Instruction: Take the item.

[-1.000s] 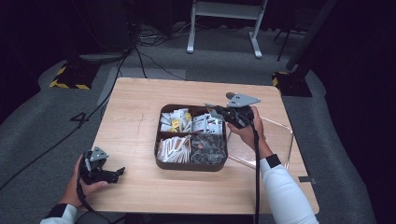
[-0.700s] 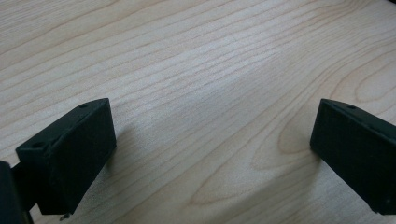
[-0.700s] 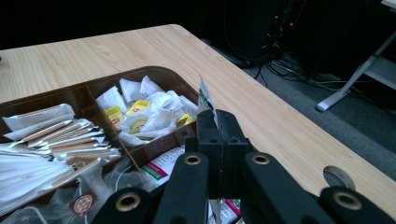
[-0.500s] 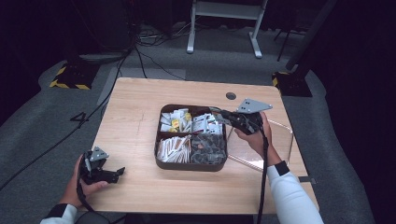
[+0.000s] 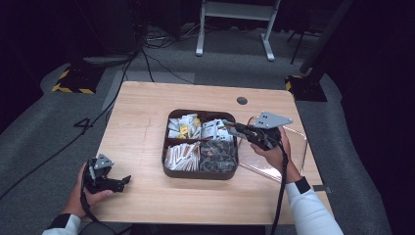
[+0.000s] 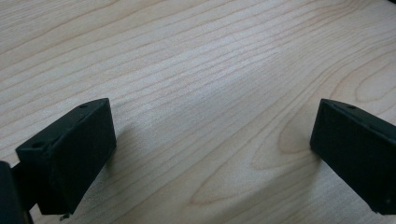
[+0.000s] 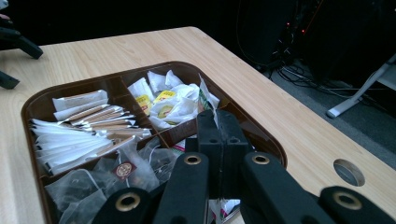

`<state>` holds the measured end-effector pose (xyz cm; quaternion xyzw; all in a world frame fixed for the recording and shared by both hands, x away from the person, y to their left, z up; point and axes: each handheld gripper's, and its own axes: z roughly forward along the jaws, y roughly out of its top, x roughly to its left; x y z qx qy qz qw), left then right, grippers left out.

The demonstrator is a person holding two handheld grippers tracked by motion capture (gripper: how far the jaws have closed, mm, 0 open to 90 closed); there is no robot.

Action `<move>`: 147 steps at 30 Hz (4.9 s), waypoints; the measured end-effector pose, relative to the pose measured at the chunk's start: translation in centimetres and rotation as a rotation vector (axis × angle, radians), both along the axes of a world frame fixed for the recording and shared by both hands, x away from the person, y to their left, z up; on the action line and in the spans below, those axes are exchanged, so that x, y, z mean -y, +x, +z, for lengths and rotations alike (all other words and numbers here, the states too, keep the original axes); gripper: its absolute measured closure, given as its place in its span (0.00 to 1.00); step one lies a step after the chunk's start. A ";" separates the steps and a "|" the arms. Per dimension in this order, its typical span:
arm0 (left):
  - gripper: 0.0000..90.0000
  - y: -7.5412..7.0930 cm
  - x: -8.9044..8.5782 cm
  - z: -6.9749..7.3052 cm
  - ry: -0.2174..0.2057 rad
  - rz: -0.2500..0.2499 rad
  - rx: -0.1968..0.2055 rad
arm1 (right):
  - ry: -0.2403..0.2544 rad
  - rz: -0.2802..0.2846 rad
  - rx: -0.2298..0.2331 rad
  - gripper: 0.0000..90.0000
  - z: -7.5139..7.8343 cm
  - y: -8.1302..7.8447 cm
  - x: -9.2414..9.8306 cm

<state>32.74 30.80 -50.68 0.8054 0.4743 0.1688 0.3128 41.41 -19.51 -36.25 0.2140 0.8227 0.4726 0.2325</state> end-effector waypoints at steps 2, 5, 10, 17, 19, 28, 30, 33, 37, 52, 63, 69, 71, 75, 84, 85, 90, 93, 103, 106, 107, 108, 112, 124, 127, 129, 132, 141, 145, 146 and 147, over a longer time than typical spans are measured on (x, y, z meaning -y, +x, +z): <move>0.01 0.0 0.0 0.0 0.000 0.000 0.000 | 0.004 0.002 -0.002 1.00 -0.1 -0.3 0.2; 0.01 0.0 0.0 0.0 0.000 0.000 0.000 | 0.007 0.009 -0.003 1.00 -0.1 -0.9 0.4; 0.01 0.0 0.0 0.0 0.000 0.000 0.000 | 0.009 0.023 -0.006 1.00 -0.3 -1.9 0.8; 0.00 0.0 0.0 0.0 0.000 0.001 0.000 | 0.011 0.043 -0.010 1.00 -0.6 -3.2 1.1; 0.01 0.0 0.0 0.0 0.000 0.001 0.001 | 0.013 0.048 -0.009 1.00 -0.6 -3.4 1.1; 0.01 0.0 0.0 0.0 0.000 0.002 0.001 | 0.008 0.090 -0.017 1.00 -1.0 -5.4 1.3; 0.01 0.0 0.0 0.0 0.001 0.000 0.001 | 0.003 0.100 -0.023 1.00 -1.2 -5.8 1.3; 0.01 0.0 0.0 0.0 0.001 0.000 0.001 | 0.000 0.111 -0.034 1.00 -1.5 -6.3 1.3; 0.01 0.0 0.0 0.0 0.002 0.001 0.000 | -0.010 0.128 -0.047 1.00 -2.0 -7.0 1.3; 0.01 0.0 0.0 0.0 0.002 0.002 0.001 | -0.037 0.221 -0.094 1.00 -3.4 -9.7 0.4; 0.01 0.0 0.0 0.0 0.002 0.001 0.001 | -0.085 0.305 -0.157 1.00 -5.4 -10.4 -2.0; 0.01 0.0 0.0 0.0 0.001 0.001 0.001 | -0.117 0.315 -0.181 1.00 -6.6 -10.2 -3.0; 0.00 0.0 0.0 0.0 0.002 0.002 0.001 | -0.128 0.311 -0.180 1.00 -6.9 -10.0 -3.1; 0.01 0.0 0.0 0.0 0.001 0.001 0.001 | -0.135 0.295 -0.184 1.00 -7.2 -9.7 -3.1; 0.00 0.0 0.0 0.0 0.001 0.001 0.001 | -0.155 0.283 -0.192 0.94 -7.8 -9.4 -3.3; 0.00 0.0 0.0 0.0 0.000 0.002 0.001 | -0.155 0.283 -0.192 0.94 -7.8 -9.4 -3.3; 0.01 0.0 0.0 0.0 0.002 0.001 0.000 | -0.163 0.327 -0.220 0.81 -7.9 -9.8 -3.7; 0.01 0.0 0.0 0.0 0.002 0.001 0.000 | -0.183 0.346 -0.232 0.76 -8.0 -10.0 -3.9; 0.01 0.0 0.0 0.0 0.002 0.001 0.000 | -0.243 0.393 -0.305 0.56 -8.8 -10.1 -4.1; 0.00 0.0 0.0 0.0 0.002 0.001 0.001 | -0.232 0.373 -0.299 0.52 -8.7 -9.8 -3.8; 0.00 0.0 0.0 0.0 0.001 0.003 0.000 | -0.225 0.365 -0.297 0.49 -8.7 -9.7 -3.7; 0.01 0.0 0.0 0.0 0.002 0.001 0.001 | -0.216 0.359 -0.295 0.48 -8.6 -9.6 -3.5; 0.01 0.0 0.0 0.0 0.002 0.001 0.001 | -0.193 0.313 -0.270 0.39 -7.8 -9.2 -2.6; 0.01 0.0 0.0 0.0 0.002 0.001 0.001 | -0.148 0.174 -0.187 0.33 -5.5 -7.6 0.8; 0.00 0.0 0.0 0.0 0.001 0.001 0.000 | -0.141 0.141 -0.176 0.34 -5.2 -7.0 1.6; 0.00 0.0 0.0 0.0 0.000 0.001 0.000 | -0.135 0.100 -0.167 0.34 -5.0 -6.3 2.3; 0.00 0.0 0.0 0.0 0.000 0.000 0.000 | -0.120 0.033 -0.164 0.35 -4.6 -4.7 3.8; 0.00 0.0 0.0 0.0 0.000 -0.003 0.000 | -0.093 -0.094 -0.185 0.34 -4.2 -1.3 7.0; 0.00 0.0 0.0 0.0 0.001 -0.003 0.002 | -0.096 -0.146 -0.194 0.35 -4.6 0.2 8.0; 0.00 0.0 0.0 0.0 0.002 -0.003 0.002 | -0.105 -0.156 -0.193 0.35 -4.7 0.4 8.1; 0.00 0.0 0.0 0.0 0.000 -0.003 0.000 | -0.113 -0.167 -0.197 0.35 -4.8 0.7 8.2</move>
